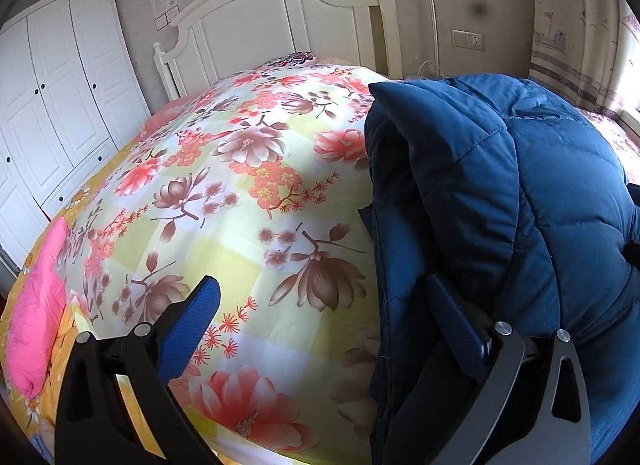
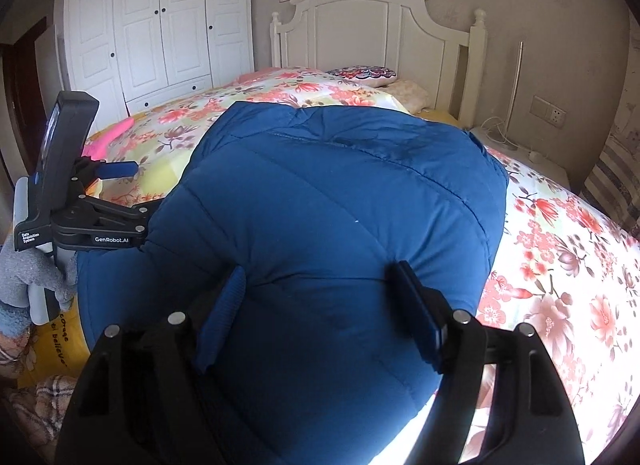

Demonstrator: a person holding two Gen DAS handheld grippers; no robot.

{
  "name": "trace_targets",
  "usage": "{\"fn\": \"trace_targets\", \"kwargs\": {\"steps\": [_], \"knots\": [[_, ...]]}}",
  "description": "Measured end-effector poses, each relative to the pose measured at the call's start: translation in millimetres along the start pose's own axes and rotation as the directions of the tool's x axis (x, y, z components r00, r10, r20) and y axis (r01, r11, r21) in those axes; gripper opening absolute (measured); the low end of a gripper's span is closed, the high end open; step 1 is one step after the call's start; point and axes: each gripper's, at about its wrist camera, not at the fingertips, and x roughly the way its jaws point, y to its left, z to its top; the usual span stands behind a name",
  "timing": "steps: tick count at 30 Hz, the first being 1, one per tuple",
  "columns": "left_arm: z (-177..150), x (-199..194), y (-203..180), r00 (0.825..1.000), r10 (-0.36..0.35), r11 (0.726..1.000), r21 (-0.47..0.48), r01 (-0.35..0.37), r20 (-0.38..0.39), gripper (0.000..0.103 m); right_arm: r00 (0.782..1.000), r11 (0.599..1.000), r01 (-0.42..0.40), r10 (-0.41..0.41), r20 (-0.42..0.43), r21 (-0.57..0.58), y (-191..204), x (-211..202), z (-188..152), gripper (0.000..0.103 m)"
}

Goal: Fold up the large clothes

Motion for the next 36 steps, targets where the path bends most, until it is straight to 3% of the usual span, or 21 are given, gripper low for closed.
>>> {"fn": "trace_targets", "kwargs": {"steps": [4, 5, 6, 7, 9, 11, 12, 14, 17, 20, 22, 23, 24, 25, 27, 28, 30, 31, 33, 34, 36], "knots": [[4.2, 0.1, 5.3, 0.999, -0.033, 0.999, -0.015, 0.032, -0.039, 0.099, 0.998, 0.998, 0.064, -0.064, 0.013, 0.017, 7.4, -6.4, -1.1, 0.075], [7.8, 1.6, 13.8, 0.991, -0.104, 0.993, -0.058, 0.1, -0.08, 0.098, 0.997, 0.997, 0.071, -0.072, 0.012, 0.026, 6.1, -8.4, -0.8, 0.077], [10.4, 3.7, 25.5, 0.971, -0.211, 0.971, -0.139, 0.194, -0.115, 0.098, 0.998, 0.996, 0.069, -0.07, 0.006, 0.05, 4.3, -13.4, -0.1, 0.079], [11.3, 6.1, 36.5, 0.937, -0.325, 0.929, -0.229, 0.291, -0.127, 0.098, 0.999, 0.996, 0.041, -0.041, -0.002, 0.084, 0.3, -20.4, 0.4, 0.087], [10.6, 14.7, 65.7, 0.773, -0.631, 0.702, -0.473, 0.533, -0.065, 0.098, 0.999, 0.985, -0.042, 0.043, -0.001, 0.166, -12.8, -33.8, -2.1, 0.099], [11.9, 20.7, 75.1, 0.674, -0.739, 0.572, -0.538, 0.619, -0.01, 0.098, 0.994, 0.954, -0.107, 0.101, 0.036, 0.279, -33.0, -49.4, -10.2, 0.1], [13.1, 22.8, 74.9, 0.661, -0.751, 0.561, -0.539, 0.629, -0.011, 0.098, 0.992, 0.927, -0.128, 0.115, 0.058, 0.352, -46.7, -56.3, -17.1, 0.1], [14.6, 32.6, 64.0, 0.661, -0.746, 0.597, -0.527, 0.604, -0.088, 0.098, 0.982, 0.867, -0.188, 0.173, 0.075, 0.462, -67.6, -57.8, -30.1, 0.101], [8.9, 48.9, 41.2, 0.622, -0.755, 0.629, -0.492, 0.601, -0.206, 0.099, 0.96, 0.773, -0.239, 0.279, 0.023, 0.588, -86.9, -38.4, -50.3, 0.101], [3.1, 52.3, 45.2, 0.586, -0.791, 0.588, -0.483, 0.649, -0.176, 0.099, 0.925, 0.72, -0.294, 0.38, -0.002, 0.628, -84.3, -17.6, -61.0, 0.101], [-0.5, 50.5, 45.8, 0.561, -0.81, 0.569, -0.465, 0.678, -0.173, 0.099, 0.912, 0.711, -0.319, 0.41, 0.0, 0.627, -79.2, -11.3, -59.6, 0.101], [-2.6, 50.4, 45.5, 0.531, -0.83, 0.543, -0.466, 0.699, -0.17, 0.099, 0.909, 0.715, -0.325, 0.417, -0.005, 0.619, -76.0, -8.9, -56.8, 0.101], [-5.1, 52.2, 44.5, 0.48, -0.862, 0.493, -0.478, 0.726, -0.16, 0.099, 0.912, 0.725, -0.314, 0.409, -0.016, 0.613, -73.1, -6.2, -53.7, 0.101], [-7.5, 53.3, 42.9, 0.453, -0.878, 0.469, -0.474, 0.745, -0.156, 0.099, 0.914, 0.728, -0.307, 0.405, -0.022, 0.613, -71.5, -4.5, -52.5, 0.101], [-10.4, 48.1, 32.0, 0.436, -0.884, 0.466, -0.421, 0.778, -0.171, 0.099, 0.915, 0.73, -0.301, 0.402, -0.03, 0.614, -70.5, -0.7, -50.0, 0.101], [-11.2, 46.7, 27.3, 0.419, -0.891, 0.452, -0.412, 0.791, -0.172, 0.099, 0.916, 0.735, -0.303, 0.401, -0.028, 0.607, -70.6, -0.5, -50.7, 0.101], [-11.1, 43.1, 25.4, 0.407, -0.901, 0.432, -0.403, 0.806, -0.152, 0.093, 0.92, 0.748, -0.316, 0.393, -0.005, 0.583, -71.1, -1.8, -51.9, 0.101], [-12.7, 41.3, 27.4, 0.404, -0.907, 0.415, -0.401, 0.817, -0.118, 0.088, 0.925, 0.763, -0.322, 0.379, 0.015, 0.56, -69.5, -5.0, -53.3, 0.095], [-18.7, 32.9, 28.9, 0.429, -0.902, 0.418, -0.375, 0.828, -0.059, 0.083, 0.942, 0.805, -0.311, 0.332, 0.051, 0.506, -66.3, -15.8, -57.3, 0.081], [-19.4, 22.5, 26.9, 0.469, -0.883, 0.448, -0.339, 0.827, -0.023, 0.08, 0.956, 0.842, -0.285, 0.287, 0.066, 0.458, -61.2, -23.2, -56.2, 0.074], [-13.6, 5.0, 19.7, 0.508, -0.861, 0.479, -0.288, 0.829, 0.029, 0.079, 0.97, 0.886, -0.242, 0.225, 0.089, 0.396, -58.3, -32.3, -51.1, 0.066]]}}
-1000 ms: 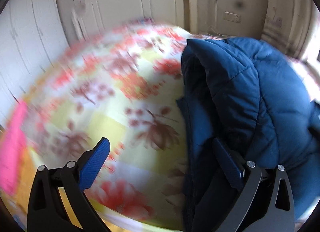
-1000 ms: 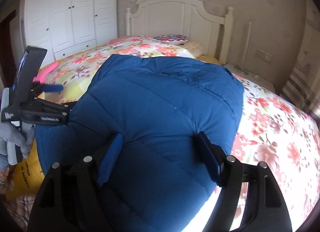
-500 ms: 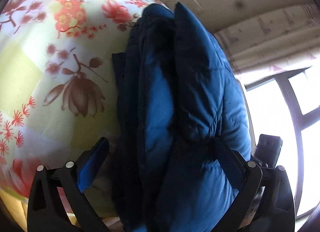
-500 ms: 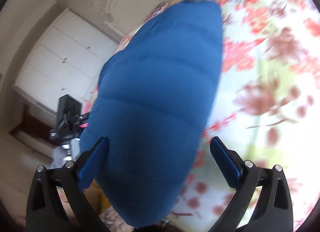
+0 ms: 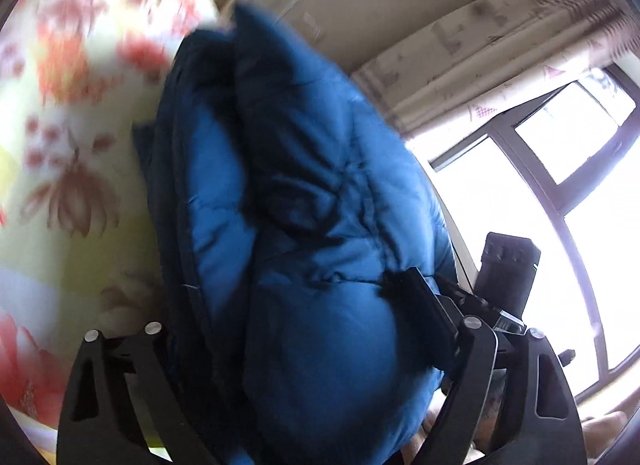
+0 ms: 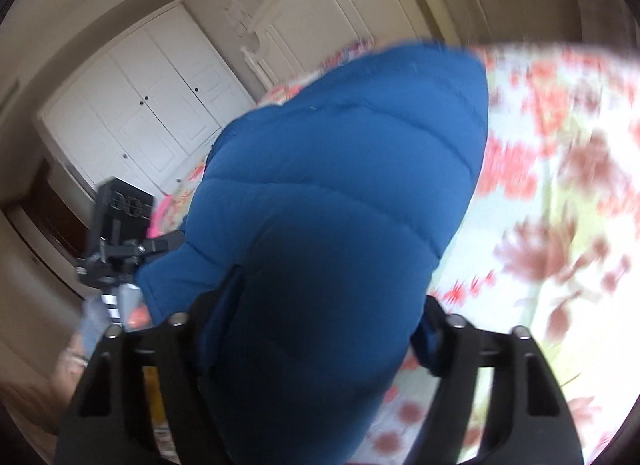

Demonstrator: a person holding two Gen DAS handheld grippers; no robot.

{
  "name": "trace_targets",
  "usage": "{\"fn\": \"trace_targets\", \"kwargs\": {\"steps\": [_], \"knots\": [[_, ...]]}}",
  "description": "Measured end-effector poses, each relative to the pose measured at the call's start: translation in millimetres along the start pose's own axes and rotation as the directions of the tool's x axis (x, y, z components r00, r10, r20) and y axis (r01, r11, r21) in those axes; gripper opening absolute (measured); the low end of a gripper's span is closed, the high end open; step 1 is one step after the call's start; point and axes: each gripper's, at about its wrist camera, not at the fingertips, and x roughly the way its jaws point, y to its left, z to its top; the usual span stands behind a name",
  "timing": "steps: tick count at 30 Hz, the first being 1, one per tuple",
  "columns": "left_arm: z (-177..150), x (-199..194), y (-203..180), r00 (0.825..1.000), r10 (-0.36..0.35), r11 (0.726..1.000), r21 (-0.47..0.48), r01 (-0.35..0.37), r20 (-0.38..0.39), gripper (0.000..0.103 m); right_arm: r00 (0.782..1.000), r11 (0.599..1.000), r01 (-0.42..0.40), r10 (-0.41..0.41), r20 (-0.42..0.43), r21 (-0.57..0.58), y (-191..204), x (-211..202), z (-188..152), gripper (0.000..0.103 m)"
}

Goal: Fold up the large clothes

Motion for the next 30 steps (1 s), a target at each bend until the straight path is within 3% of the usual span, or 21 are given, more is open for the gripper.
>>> {"fn": "trace_targets", "kwargs": {"steps": [5, 10, 13, 15, 16, 17, 19, 23, 26, 29, 30], "knots": [[34.3, 22.9, -41.5, 0.997, 0.01, 0.994, 0.11, -0.017, 0.071, 0.078, 0.988, 0.987, 0.106, -0.09, 0.124, -0.124, -1.7, -24.0, 28.9, 0.058], [99.6, 98.3, -55.9, 0.995, -0.025, 0.99, 0.139, 0.011, 0.1, 0.076, 0.955, 0.968, 0.219, -0.186, 0.232, -0.125, -47.9, -47.9, 83.1, 0.058], [129.2, 157.1, -49.6, 0.998, 0.016, 0.997, 0.077, -0.021, 0.064, 0.076, 0.942, 0.961, 0.274, -0.257, 0.216, -0.05, -92.8, -48.6, 108.0, 0.059], [133.6, 201.0, -34.0, 0.996, 0.086, 0.996, 0.005, -0.086, -0.02, 0.077, 0.94, 0.951, 0.308, -0.305, 0.152, -0.002, -125.4, -37.2, 116.5, 0.063], [132.0, 214.0, -27.3, 0.992, 0.119, 0.993, -0.014, -0.12, -0.042, 0.094, 0.944, 0.945, 0.32, -0.324, 0.065, 0.068, -153.7, -28.0, 115.7, 0.072], [128.9, 219.4, -23.8, 0.992, 0.124, 0.992, -0.024, -0.125, -0.031, 0.099, 0.953, 0.947, 0.289, -0.298, 0.05, 0.142, -169.0, -23.9, 114.2, 0.087], [122.6, 218.9, -24.9, 0.993, 0.119, 0.992, -0.036, -0.12, -0.018, 0.099, 0.948, 0.939, 0.295, -0.311, 0.069, 0.176, -175.8, -36.6, 107.3, 0.093], [108.6, 199.5, -23.8, 0.989, 0.149, 0.988, -0.033, -0.149, 0.003, 0.099, 0.917, 0.92, 0.379, -0.388, 0.097, 0.097, -151.6, -62.4, 102.6, 0.097], [96.3, 181.9, -31.0, 0.982, 0.19, 0.982, -0.024, -0.19, 0.011, 0.099, 0.896, 0.897, 0.441, -0.442, 0.052, 0.024, -133.1, -60.4, 90.7, 0.099], [80.5, 160.4, -53.5, 0.958, 0.287, 0.956, 0.059, -0.286, -0.005, 0.099, 0.842, 0.841, 0.535, -0.539, -0.037, -0.08, -115.2, -54.3, 66.4, 0.098], [77.9, 154.3, -62.8, 0.943, 0.332, 0.939, 0.099, -0.33, -0.004, 0.099, 0.811, 0.809, 0.574, -0.583, -0.048, -0.122, -107.8, -56.0, 55.8, 0.098]]}}
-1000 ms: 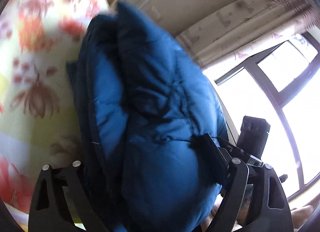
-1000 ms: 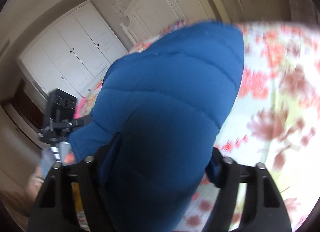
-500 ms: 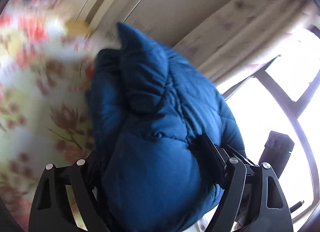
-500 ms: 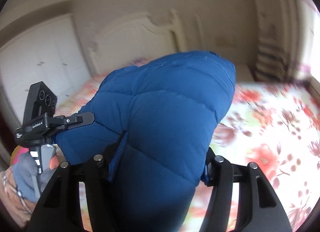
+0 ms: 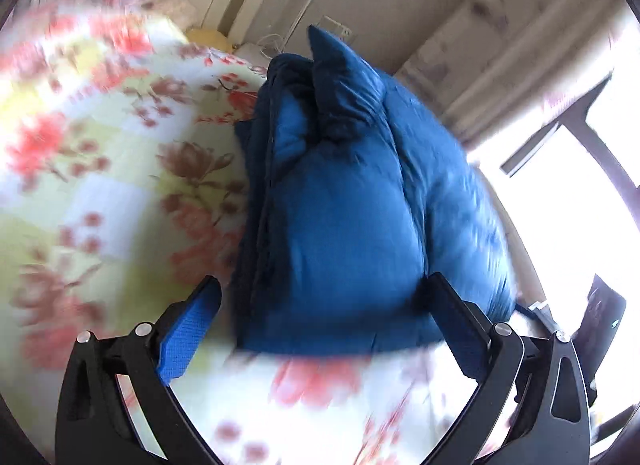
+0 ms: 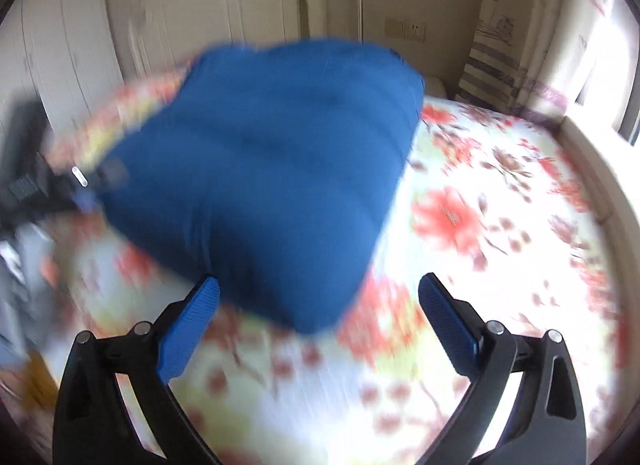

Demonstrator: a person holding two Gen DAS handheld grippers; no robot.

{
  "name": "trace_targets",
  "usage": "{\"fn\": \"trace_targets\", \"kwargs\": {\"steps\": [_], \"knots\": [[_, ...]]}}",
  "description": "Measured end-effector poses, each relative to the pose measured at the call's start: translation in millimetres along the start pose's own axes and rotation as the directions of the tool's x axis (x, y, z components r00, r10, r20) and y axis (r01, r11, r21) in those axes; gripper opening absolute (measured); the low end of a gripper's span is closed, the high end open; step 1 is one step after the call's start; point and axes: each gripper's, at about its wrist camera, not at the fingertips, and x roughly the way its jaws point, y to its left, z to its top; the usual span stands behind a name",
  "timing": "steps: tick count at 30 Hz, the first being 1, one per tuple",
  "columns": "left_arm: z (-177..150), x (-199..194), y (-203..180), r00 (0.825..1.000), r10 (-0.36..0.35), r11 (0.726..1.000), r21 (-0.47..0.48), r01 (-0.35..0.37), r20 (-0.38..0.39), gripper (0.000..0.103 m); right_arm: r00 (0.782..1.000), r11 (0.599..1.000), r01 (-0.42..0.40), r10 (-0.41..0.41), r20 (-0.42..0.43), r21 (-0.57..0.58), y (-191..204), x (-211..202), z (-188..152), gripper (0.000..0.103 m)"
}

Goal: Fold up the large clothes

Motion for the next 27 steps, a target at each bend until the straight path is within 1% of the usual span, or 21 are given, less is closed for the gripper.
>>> {"fn": "trace_targets", "kwargs": {"steps": [1, 2, 3, 4, 5, 6, 7, 8, 9, 10, 11, 13, 14, 16, 17, 19, 20, 21, 22, 24, 27], "knots": [[-5.7, -15.4, -10.9, 0.995, 0.098, 0.993, 0.066, -0.099, 0.018, 0.099, 0.999, 0.999, 0.032, -0.032, 0.015, -0.018, 4.7, -11.4, -12.7, 0.097], [-12.9, -37.0, -22.8, 0.981, 0.178, 0.974, 0.128, -0.187, 0.082, 0.099, 0.997, 0.999, 0.037, -0.036, 0.061, -0.01, 11.1, -30.5, -23.5, 0.097], [-21.1, -55.9, -30.4, 0.967, 0.21, 0.959, 0.163, -0.233, 0.145, 0.099, 0.994, 1.0, 0.027, -0.028, 0.107, 0.006, 10.4, -45.4, -30.6, 0.097], [-29.5, -89.6, -47.8, 0.928, 0.249, 0.929, 0.203, -0.31, 0.278, 0.099, 0.98, 0.999, 0.003, -0.011, 0.2, 0.041, 8.4, -76.0, -37.1, 0.098], [-35.5, -111.5, -59.6, 0.892, 0.264, 0.909, 0.214, -0.357, 0.366, 0.099, 0.965, 0.998, -0.011, -0.005, 0.262, 0.059, 8.3, -95.6, -40.5, 0.099], [-39.7, -128.3, -69.4, 0.859, 0.272, 0.894, 0.217, -0.392, 0.433, 0.099, 0.942, 0.997, -0.022, -0.004, 0.335, 0.074, 8.7, -119.8, -43.8, 0.1], [-47.0, -150.1, -82.5, 0.81, 0.289, 0.872, 0.209, -0.442, 0.51, 0.099, 0.925, 0.997, -0.026, -0.005, 0.381, 0.076, 10.1, -135.1, -44.6, 0.101], [-53.6, -165.6, -94.5, 0.764, 0.325, 0.847, 0.188, -0.498, 0.558, 0.099, 0.899, 0.997, -0.022, -0.011, 0.437, 0.072, 13.3, -155.2, -45.7, 0.101], [-55.9, -172.5, -103.3, 0.735, 0.353, 0.827, 0.174, -0.534, 0.579, 0.099, 0.883, 0.997, -0.014, -0.021, 0.469, 0.072, 16.4, -167.8, -45.5, 0.101], [-61.4, -180.6, -114.0, 0.711, 0.377, 0.806, 0.168, -0.567, 0.594, 0.099, 0.87, 0.997, -0.007, -0.032, 0.492, 0.078, 19.9, -178.1, -46.2, 0.101], [-65.9, -184.7, -119.4, 0.711, 0.375, 0.805, 0.172, -0.568, 0.595, 0.099, 0.861, 0.996, -0.006, -0.04, 0.507, 0.088, 24.4, -186.5, -47.4, 0.101], [-74.8, -184.7, -123.8, 0.738, 0.354, 0.829, 0.173, -0.532, 0.574, 0.099, 0.855, 0.994, -0.009, -0.047, 0.517, 0.106, 34.4, -193.7, -48.8, 0.101], [-79.7, -180.7, -123.8, 0.749, 0.357, 0.838, 0.162, -0.521, 0.559, 0.099, 0.861, 0.993, -0.005, -0.057, 0.505, 0.122, 41.0, -191.0, -52.2, 0.101], [-86.2, -169.7, -124.9, 0.758, 0.372, 0.842, 0.149, -0.519, 0.536, 0.099, 0.884, 0.991, 0.021, -0.081, 0.461, 0.134, 52.6, -176.7, -58.1, 0.101], [-91.1, -163.9, -122.2, 0.766, 0.376, 0.842, 0.153, -0.517, 0.521, 0.099, 0.889, 0.989, 0.039, -0.099, 0.447, 0.14, 57.7, -170.2, -61.1, 0.101], [-95.5, -148.9, -120.6, 0.792, 0.387, 0.841, 0.173, -0.513, 0.472, 0.099, 0.902, 0.988, 0.057, -0.114, 0.416, 0.146, 62.8, -159.0, -64.4, 0.101], [-96.7, -142.2, -119.4, 0.801, 0.392, 0.839, 0.18, -0.513, 0.453, 0.099, 0.913, 0.989, 0.05, -0.103, 0.394, 0.142, 65.0, -151.1, -65.7, 0.101], [-99.2, -136.0, -116.6, 0.805, 0.401, 0.837, 0.183, -0.516, 0.437, 0.099, 0.921, 0.988, 0.055, -0.105, 0.375, 0.142, 66.2, -143.1, -66.3, 0.101], [-99.2, -130.0, -113.7, 0.808, 0.405, 0.836, 0.184, -0.517, 0.429, 0.099, 0.923, 0.988, 0.066, -0.115, 0.366, 0.142, 67.3, -139.6, -66.3, 0.101], [-101.5, -125.8, -109.6, 0.813, 0.408, 0.839, 0.181, -0.514, 0.415, 0.099, 0.925, 0.988, 0.07, -0.116, 0.362, 0.138, 67.7, -135.7, -67.6, 0.101], [-102.4, -120.7, -109.2, 0.814, 0.41, 0.843, 0.169, -0.51, 0.413, 0.099, 0.922, 0.987, 0.08, -0.126, 0.366, 0.139, 66.8, -136.7, -68.9, 0.101]]}}
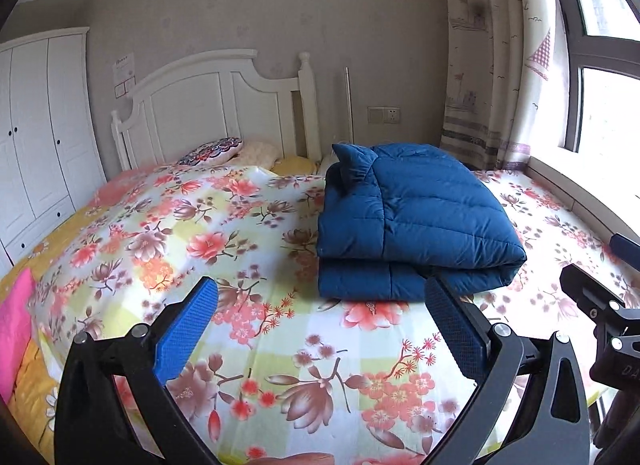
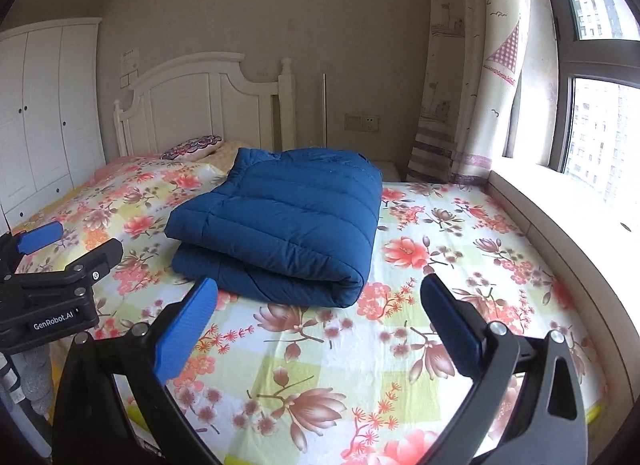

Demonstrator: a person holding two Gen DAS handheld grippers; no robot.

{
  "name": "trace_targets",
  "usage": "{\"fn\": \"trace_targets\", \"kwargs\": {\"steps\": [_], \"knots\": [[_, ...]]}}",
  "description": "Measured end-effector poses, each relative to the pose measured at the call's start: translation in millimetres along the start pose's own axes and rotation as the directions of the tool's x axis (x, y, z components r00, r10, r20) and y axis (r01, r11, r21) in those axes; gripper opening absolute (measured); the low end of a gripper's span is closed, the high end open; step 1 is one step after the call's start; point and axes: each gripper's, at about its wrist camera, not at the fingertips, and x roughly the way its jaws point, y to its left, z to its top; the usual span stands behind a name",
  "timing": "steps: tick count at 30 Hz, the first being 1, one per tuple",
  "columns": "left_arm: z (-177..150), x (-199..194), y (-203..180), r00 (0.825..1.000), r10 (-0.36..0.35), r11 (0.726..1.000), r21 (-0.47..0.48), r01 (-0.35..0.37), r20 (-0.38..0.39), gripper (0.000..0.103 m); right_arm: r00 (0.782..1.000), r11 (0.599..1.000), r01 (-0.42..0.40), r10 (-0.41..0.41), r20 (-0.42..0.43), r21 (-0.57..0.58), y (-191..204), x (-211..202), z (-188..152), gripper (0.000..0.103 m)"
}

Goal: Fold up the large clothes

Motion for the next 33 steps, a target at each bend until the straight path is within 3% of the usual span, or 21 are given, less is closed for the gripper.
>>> {"fn": "trace_targets", "kwargs": {"steps": [33], "knots": [[-1.9, -3.0, 0.0, 1.0, 0.01, 1.0, 0.001, -0.01, 0.006, 0.099, 1.0, 1.0, 0.005, -0.005, 0.031, 0.004, -1.2, -10.0, 4.7, 0.101]]}}
